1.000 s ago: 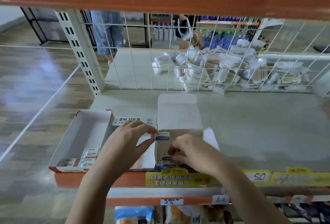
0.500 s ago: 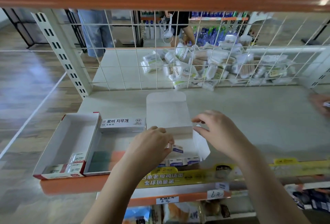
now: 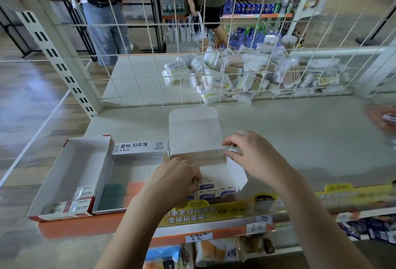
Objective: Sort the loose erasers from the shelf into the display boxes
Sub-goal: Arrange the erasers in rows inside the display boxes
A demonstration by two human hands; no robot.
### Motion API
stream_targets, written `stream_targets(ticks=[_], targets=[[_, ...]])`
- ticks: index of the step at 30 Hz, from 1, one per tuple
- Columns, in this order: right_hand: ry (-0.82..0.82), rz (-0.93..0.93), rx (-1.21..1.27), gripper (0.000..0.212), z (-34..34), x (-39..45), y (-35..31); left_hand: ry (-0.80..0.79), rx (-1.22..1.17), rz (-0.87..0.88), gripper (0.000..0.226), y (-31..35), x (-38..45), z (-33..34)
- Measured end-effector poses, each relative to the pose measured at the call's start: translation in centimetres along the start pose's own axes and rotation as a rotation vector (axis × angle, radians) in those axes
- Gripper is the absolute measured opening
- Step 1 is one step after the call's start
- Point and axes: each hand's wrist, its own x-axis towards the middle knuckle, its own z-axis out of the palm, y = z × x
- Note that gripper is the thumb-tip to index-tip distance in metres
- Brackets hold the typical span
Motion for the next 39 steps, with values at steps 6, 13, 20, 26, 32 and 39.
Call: stream_targets(ticks=[6, 13, 20, 26, 32, 39], targets=[[-0.004, -0.005, 0.007, 0.027, 0.7, 0.0, 0.2, -0.069, -0.033, -0.004, 0.03, 0.7, 1.2, -0.6], [-0.007, 0.0, 0.004, 0.026, 1.3, 0.0, 0.5, -0.149, -0.058, 0.019, 0.03, 0.9, 1.6, -0.9], [0.0, 0.002, 0.042, 0.035, -0.1, -0.2, 0.8, -0.103, 0.001, 0.052, 0.031, 1.6, 2.1, -2.2], [0.081, 0.035, -0.051, 0.035, -3.2, -0.6, 6.1, 0.212, 0.193, 0.139, 0.035, 6.9, 7.9, -6.3], [0.118, 0.216, -0.188, 0.044, -7.2, -3.3, 15.5, 0.261, 0.267, 0.278, 0.037, 17.3, 15.6, -6.0], [0.106, 0.521, -0.266, 0.048, -10.7, -10.7, 26.8, 0.18, 0.347, 0.458, 0.048, 29.2, 22.1, -2.2]])
